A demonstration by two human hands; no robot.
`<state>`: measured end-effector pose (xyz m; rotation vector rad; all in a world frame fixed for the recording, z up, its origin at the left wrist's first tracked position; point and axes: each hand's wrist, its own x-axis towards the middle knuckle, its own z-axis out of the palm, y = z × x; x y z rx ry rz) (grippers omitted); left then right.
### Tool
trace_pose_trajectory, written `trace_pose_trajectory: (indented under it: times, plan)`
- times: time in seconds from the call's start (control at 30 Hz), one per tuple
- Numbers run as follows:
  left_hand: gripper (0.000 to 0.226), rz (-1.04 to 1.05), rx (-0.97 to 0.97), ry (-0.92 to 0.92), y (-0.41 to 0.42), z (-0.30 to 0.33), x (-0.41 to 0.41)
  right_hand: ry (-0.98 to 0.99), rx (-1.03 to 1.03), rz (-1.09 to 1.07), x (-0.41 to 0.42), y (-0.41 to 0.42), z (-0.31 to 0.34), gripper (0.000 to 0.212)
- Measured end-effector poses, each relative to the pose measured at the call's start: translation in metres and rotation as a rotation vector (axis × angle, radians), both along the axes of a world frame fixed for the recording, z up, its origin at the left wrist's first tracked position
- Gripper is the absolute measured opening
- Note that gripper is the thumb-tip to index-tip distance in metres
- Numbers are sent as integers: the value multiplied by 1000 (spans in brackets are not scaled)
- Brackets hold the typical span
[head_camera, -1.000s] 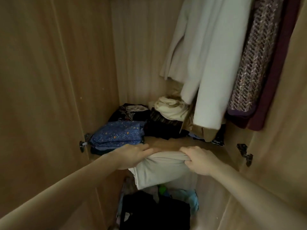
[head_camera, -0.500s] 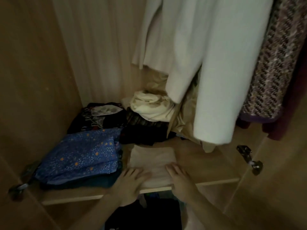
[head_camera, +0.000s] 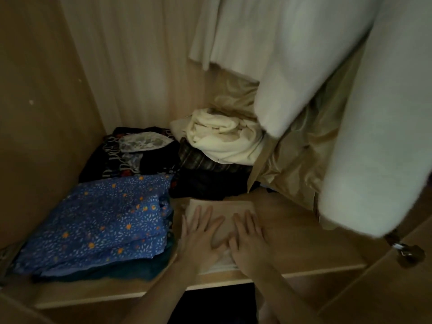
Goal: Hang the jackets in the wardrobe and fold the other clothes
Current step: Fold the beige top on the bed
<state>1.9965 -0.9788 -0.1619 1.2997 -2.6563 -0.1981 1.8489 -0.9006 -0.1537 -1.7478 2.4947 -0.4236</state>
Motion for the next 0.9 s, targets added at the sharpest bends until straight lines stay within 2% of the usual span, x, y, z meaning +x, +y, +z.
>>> trace_pose_trajectory:
  times: [0.13, 0.3, 0.47, 0.63, 0.7, 0.8, 0.9]
  plan:
    - [77, 23, -7, 28, -18, -7, -5, -15, 1, 32, -3, -13, -5, 74]
    - [72, 38, -77, -6, -20, -15, -8, 4, -46, -13, -4, -16, -10, 66]
    - [74, 80, -110, -1, -17, -6, -12, 1, -45, -9, -4, -17, -6, 69]
    - [80, 83, -29, -32, -11, -1, -10, -41, -21, 3, -2, -14, -1, 73]
    - [78, 89, -5, -30, -11, 1, -11, -69, 15, 3, -3, -14, 3, 67]
    - [77, 68, 30, -89, -10, 6, -11, -177, 17, 29, -2, -4, 15, 69]
    - [69, 73, 80, -182, -4, 22, -12, -186, 36, 50, -3, 22, 27, 74]
